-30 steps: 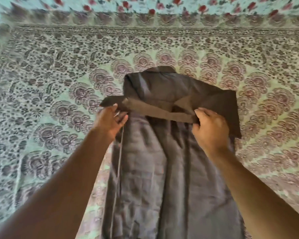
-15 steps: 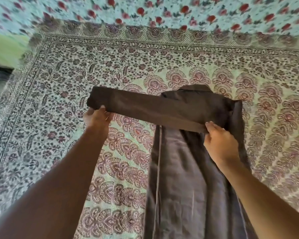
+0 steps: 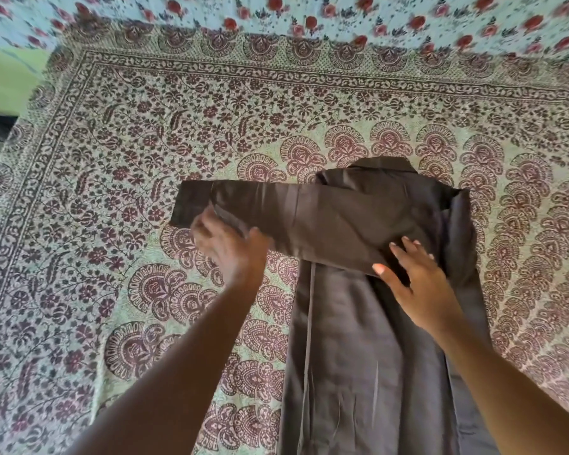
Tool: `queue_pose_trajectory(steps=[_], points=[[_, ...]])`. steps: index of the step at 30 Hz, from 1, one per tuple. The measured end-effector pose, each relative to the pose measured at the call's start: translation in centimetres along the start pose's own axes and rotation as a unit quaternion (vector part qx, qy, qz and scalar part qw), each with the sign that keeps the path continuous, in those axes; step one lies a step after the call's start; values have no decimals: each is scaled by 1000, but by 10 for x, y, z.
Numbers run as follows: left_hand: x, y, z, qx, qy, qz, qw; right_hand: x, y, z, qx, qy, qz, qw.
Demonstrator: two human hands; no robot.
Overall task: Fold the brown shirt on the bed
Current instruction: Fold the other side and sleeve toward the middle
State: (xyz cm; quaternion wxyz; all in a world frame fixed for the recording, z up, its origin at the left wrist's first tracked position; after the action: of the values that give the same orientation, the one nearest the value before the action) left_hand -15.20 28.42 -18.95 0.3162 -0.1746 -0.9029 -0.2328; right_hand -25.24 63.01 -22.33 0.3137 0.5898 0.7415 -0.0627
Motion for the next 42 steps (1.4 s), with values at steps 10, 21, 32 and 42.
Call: queue_pose_trajectory(steps=[10,21,32,42], points=[[70,118,175,-182,-416,587,670,51,0,-15,27,13,0,1000],[174,180,226,-140,-325,551,756,116,72,-63,190,-90,18,978],[232,171,298,-221,-272,314,882,139,104,-27,105,39,-44,993],[242,192,307,-113,-373,414,822,139,120,-24,116,49,-98,987]])
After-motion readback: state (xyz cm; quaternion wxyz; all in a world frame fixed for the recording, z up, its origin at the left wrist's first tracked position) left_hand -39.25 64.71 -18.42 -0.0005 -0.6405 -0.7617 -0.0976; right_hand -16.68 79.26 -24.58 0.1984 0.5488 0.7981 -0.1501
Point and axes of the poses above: each hand's wrist, its own y-axis away from the middle knuckle, its own z-axis out of the palm, x = y × z, the point moved 10 cm from there along -y, towards the middle knuckle, and after that the axes turned 12 degrees about -y, right-handed, at the moved point
